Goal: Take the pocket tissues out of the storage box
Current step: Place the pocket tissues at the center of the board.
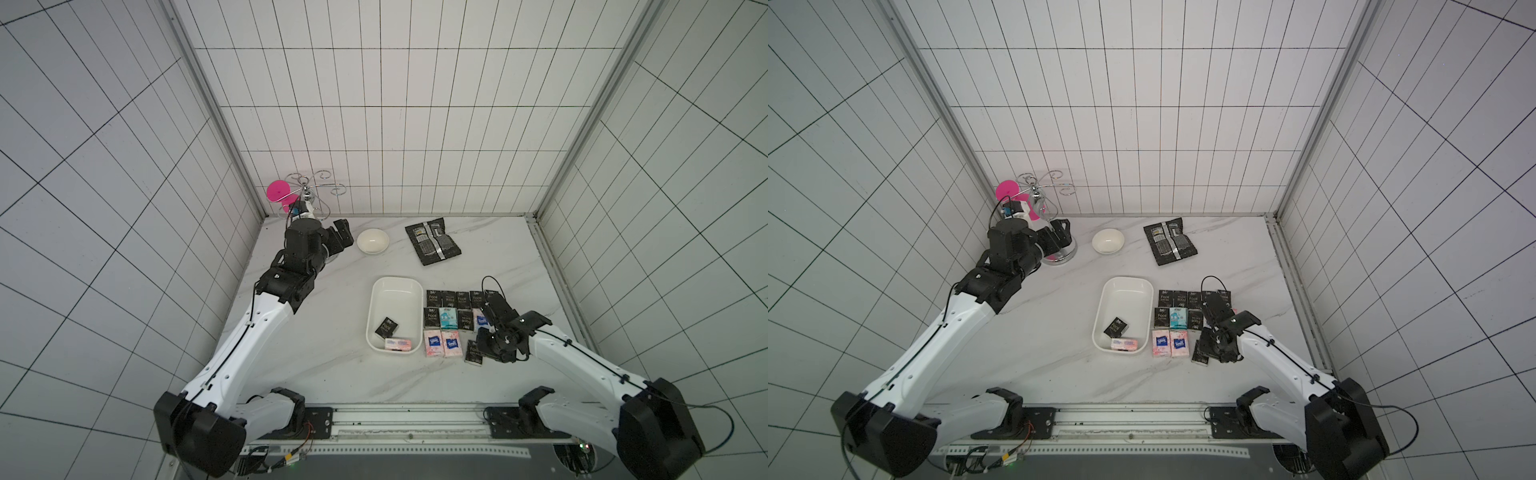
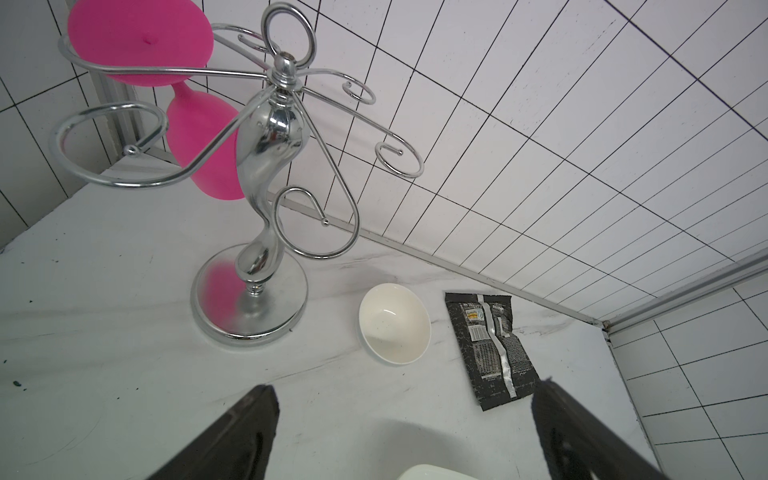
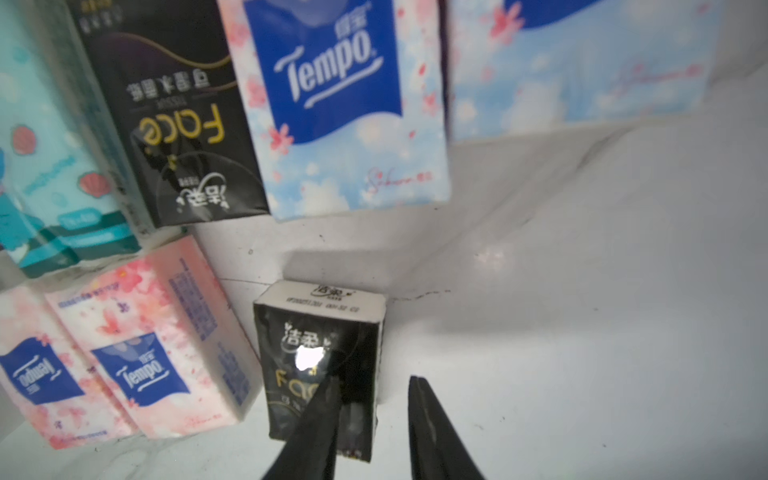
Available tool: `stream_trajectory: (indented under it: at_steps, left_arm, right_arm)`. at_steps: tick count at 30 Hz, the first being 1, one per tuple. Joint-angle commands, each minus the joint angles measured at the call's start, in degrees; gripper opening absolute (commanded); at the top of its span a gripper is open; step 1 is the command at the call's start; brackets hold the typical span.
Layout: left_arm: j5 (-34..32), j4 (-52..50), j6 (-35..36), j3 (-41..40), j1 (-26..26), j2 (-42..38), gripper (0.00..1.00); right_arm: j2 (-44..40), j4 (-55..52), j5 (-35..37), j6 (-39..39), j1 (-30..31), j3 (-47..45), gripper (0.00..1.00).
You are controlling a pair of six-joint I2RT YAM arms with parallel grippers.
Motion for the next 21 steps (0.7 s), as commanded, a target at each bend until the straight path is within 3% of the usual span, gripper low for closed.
stream_trajectory:
  at_steps: [1, 5, 21]
  left_arm:
    - [-0.6, -0.5, 0.6, 0.7, 0.0, 0.1, 0.99]
    - [-0.6, -0.4, 0.4, 0.8, 0.0, 0.0, 0.98]
    - [-0.9, -0.6, 0.6, 0.5, 0.0, 0.0, 0.99]
  right_arm:
    - [0.2, 1.9, -2.1, 0.9, -0.5, -1.8, 0.27]
    - [0.7, 2.1, -3.0, 1.4, -0.6, -2.4, 0.21]
    - [4.7, 6.1, -1.3, -6.0, -2.1, -0.2, 0.18]
